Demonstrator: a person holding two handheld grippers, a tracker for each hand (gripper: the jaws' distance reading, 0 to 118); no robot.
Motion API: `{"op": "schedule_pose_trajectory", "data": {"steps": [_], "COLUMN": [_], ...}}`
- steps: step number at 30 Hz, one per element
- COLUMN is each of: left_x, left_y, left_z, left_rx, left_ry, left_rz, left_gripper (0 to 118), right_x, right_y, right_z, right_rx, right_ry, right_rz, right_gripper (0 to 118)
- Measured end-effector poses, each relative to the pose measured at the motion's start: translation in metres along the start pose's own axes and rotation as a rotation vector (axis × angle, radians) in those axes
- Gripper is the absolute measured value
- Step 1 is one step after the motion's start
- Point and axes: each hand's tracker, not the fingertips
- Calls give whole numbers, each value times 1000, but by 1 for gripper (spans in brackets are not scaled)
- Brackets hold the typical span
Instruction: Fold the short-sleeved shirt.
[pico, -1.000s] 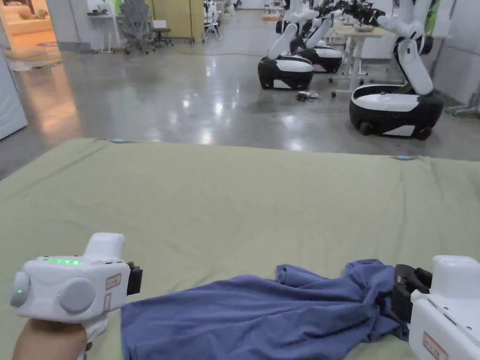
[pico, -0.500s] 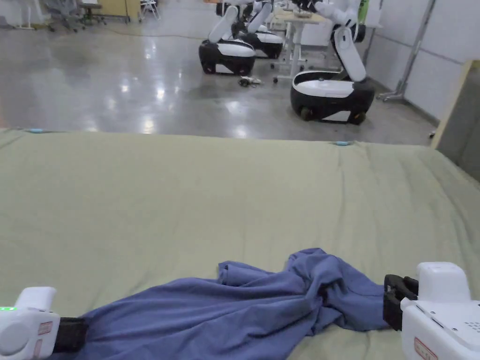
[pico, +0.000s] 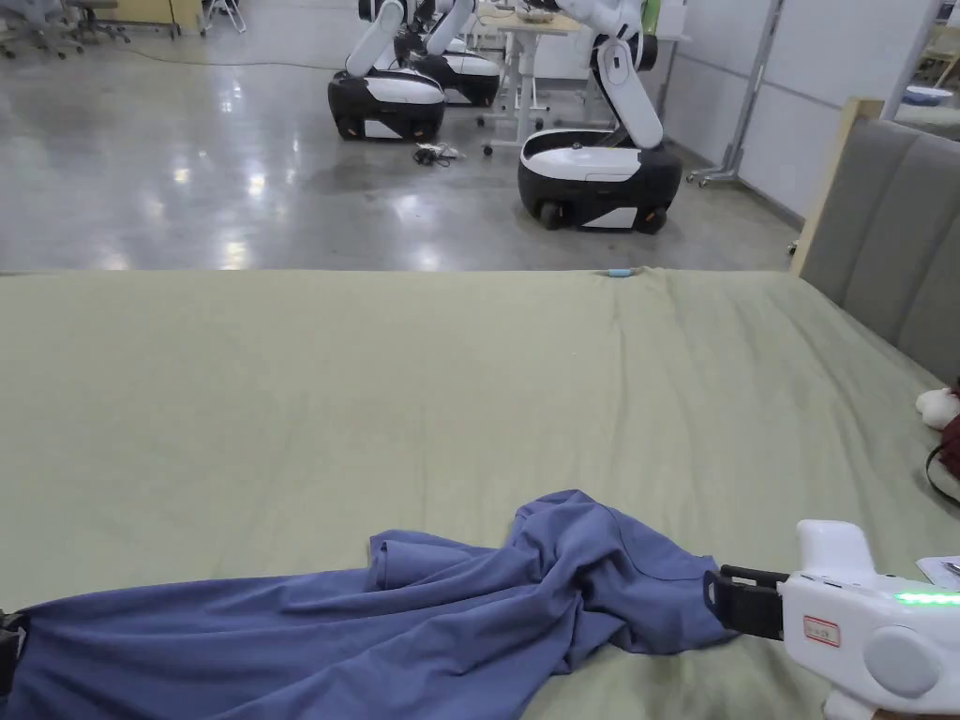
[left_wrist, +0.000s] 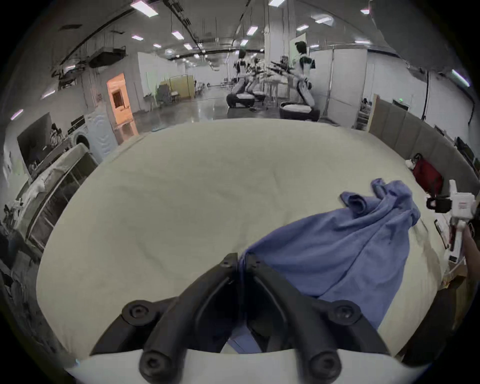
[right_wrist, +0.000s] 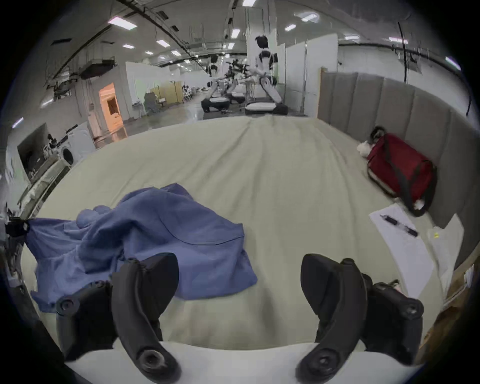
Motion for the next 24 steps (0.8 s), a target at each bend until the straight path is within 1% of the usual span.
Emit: {"op": "schedule_pose_trajectory", "data": {"steps": [2,4,6,7,8,9,10,12,14,17,20,22,24], "left_x": [2,-7,-10,-10,-1,1,2,3,4,-4,-19,-27,-35], "left_y": [2,0,-1,-2,-2,-4,-5,-6,-3,8,32,53,77], "left_z": [4,-3,-7,-10,-7,-9,-12,-14,-17,-9,8,22,36], "left_rx": [6,7,1,-7,-14,-18,-24,-18,-22,5,62,106,151], "left_ry": [-1,0,7,15,24,32,45,53,47,56,63,49,46], "left_rz": [3,14,23,21,13,11,19,35,34,20,22,25,27], "left_gripper": [2,2,2,2,2,2,2,2,2,2,2,2,2], "right_x": [0,-2,-2,-2,-4,-8,-12,-15,-17,-26,-26,-30,-36], "right_y": [0,-1,-5,-7,-10,-14,-15,-12,-6,25,60,88,118], "right_z": [-21,-34,-46,-53,-53,-50,-47,-41,-31,14,43,66,91], "right_rx": [-65,-94,-152,-207,-190,-170,-132,-143,-128,-60,6,52,101], "right_ry": [1,-27,-53,-36,-17,-26,-80,-15,-31,-15,-5,30,25], "right_rz": [3,16,32,15,13,24,61,29,36,44,53,82,123], "right_gripper": [102,102,98,94,90,57,41,15,14,13,13,13,13]}}
